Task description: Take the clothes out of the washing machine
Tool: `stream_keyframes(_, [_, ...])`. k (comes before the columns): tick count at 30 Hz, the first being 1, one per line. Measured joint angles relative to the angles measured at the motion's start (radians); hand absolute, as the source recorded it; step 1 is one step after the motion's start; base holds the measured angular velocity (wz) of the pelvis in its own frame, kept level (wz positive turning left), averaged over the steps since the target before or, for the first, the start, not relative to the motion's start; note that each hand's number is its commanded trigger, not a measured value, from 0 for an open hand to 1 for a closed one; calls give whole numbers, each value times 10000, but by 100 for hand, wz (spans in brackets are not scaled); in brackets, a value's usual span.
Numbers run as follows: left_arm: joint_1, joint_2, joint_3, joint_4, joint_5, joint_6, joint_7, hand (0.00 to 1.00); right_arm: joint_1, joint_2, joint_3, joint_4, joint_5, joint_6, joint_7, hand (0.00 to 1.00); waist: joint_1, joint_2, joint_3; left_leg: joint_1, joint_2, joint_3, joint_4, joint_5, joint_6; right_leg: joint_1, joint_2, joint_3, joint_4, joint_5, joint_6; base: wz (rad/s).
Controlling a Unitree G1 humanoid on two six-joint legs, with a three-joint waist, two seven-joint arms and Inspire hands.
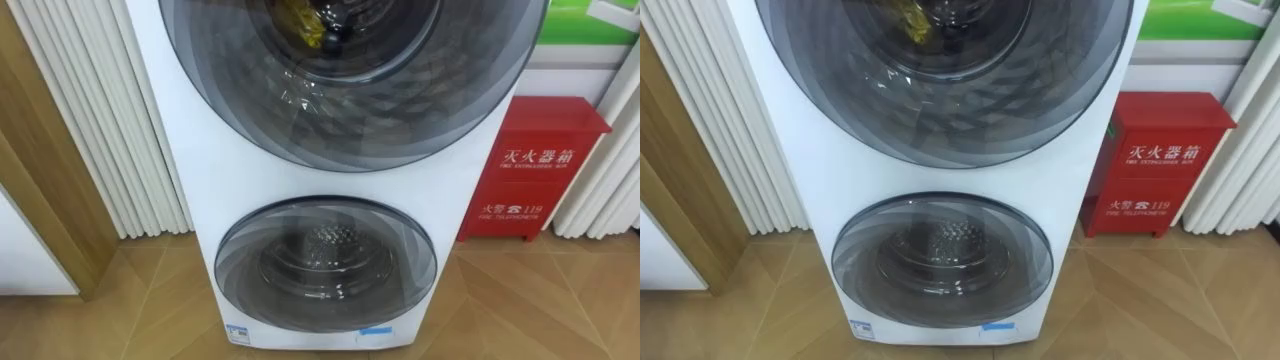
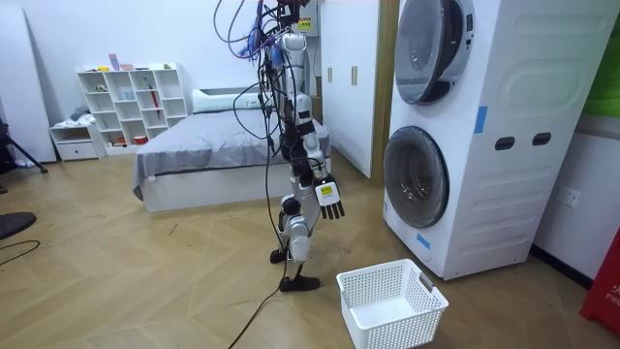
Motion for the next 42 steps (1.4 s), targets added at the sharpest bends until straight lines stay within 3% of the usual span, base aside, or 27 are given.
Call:
stream_keyframes(20, [3, 15, 36, -59, -2, 130, -145, 0, -157, -7, -22, -95, 123, 152, -39, 0, 84, 19, -19, -162, 13, -52, 21, 0, -1, -247, 33, 174, 121, -1, -1, 0])
stream_keyframes(24, [-27, 40, 211, -78, -2, 119, -148, 0, -181, -82, -231, -1770, 145, 397, -443, 0, 80, -82, -9, -143, 16, -69, 16, 1, 0, -198, 23, 125, 172, 2, -6, 0])
stream_keyframes(29, [-58, 105, 442, -117, 446, 94, -264, 0, -1085, -330, -908, -3603, 381, 463, -1138, 0, 104, -273, 48, -51, 14, 2, 16, 0, 0, -178, 15, 156, 197, 5, -4, 1])
stream_keyframes(31, [27, 198, 479, -201, 864, 154, -353, 0, -1300, -568, -1157, -5229, 747, 415, -1383, 0, 104, -329, 40, -46, 14, 13, 23, 1, 0, -190, 28, 216, 188, 12, 4, -4])
stream_keyframes(35, [17, 218, 685, -285, 870, 222, -533, 0, -2382, -766, -1780, -5734, 1274, 362, -1910, 0, 115, -424, -26, -50, 18, 3, 17, 1, 0, -150, 29, 132, 213, 36, 4, 0])
stream_keyframes(42, [-47, 220, 791, -332, 1623, 479, -592, 0, -3719, -1131, -1777, -5968, 1657, 411, -2454, 0, 224, -391, -9, -104, 44, 9, 16, 1, 1, -248, 35, 74, 348, 38, 1, 0])
